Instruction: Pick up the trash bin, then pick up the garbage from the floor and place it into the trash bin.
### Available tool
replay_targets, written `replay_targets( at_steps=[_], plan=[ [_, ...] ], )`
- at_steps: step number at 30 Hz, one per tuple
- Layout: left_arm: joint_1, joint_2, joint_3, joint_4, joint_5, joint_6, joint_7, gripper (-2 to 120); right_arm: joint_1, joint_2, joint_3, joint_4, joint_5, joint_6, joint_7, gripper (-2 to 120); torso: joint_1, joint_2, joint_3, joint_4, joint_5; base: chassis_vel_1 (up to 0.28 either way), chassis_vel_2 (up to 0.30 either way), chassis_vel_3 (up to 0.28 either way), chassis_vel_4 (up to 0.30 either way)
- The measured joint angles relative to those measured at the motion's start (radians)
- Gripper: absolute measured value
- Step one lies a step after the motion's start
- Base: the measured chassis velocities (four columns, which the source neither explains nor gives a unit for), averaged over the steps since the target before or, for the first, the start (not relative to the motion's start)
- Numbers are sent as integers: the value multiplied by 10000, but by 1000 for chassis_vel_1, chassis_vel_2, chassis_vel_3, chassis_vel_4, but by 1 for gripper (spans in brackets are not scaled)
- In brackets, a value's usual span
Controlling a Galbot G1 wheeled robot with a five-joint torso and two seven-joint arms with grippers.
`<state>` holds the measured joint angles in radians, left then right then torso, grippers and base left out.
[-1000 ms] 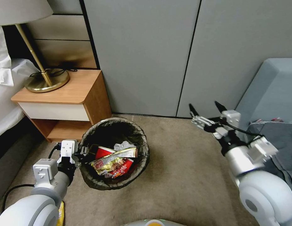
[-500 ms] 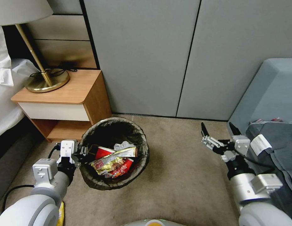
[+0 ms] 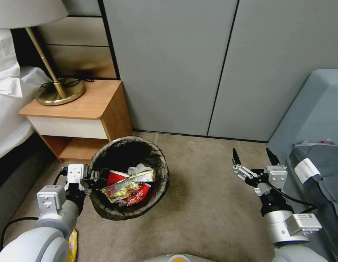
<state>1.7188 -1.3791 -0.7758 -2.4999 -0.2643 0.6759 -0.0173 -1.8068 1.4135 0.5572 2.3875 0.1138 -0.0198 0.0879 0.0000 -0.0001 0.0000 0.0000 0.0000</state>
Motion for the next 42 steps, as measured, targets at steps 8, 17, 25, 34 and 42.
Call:
replay_targets(
  at_steps=[8, 17, 25, 34, 42],
  plan=[
    [3, -82, -31, 0, -5, -31, 18, 1, -117, 139, 11, -226, -164, 211, -150, 100, 0, 0, 0, 0, 0, 66, 70, 69, 71],
    [12, -109, -15, 0, -5, -45, 22, 1, -205, 194, -116, -365, -259, 380, -188, 100, 0, 0, 0, 0, 0, 80, 90, 89, 86],
    [-16, -98, 3, 0, -21, -45, 22, 1, -234, 296, -176, -399, -321, 411, -189, 100, 0, 0, 0, 0, 0, 97, 100, 101, 97],
    [-51, -88, 11, 0, -50, -46, 22, 1, -233, 350, -225, -395, -372, 414, -188, 100, 0, 0, 0, 1, 0, 120, 129, 126, 122],
    [-26, -88, 9, 0, -80, -50, 25, 1, -236, 527, -413, -395, -556, 414, -184, 100, -1, 0, 0, 0, 0, 112, 113, 121, 113]
  ],
)
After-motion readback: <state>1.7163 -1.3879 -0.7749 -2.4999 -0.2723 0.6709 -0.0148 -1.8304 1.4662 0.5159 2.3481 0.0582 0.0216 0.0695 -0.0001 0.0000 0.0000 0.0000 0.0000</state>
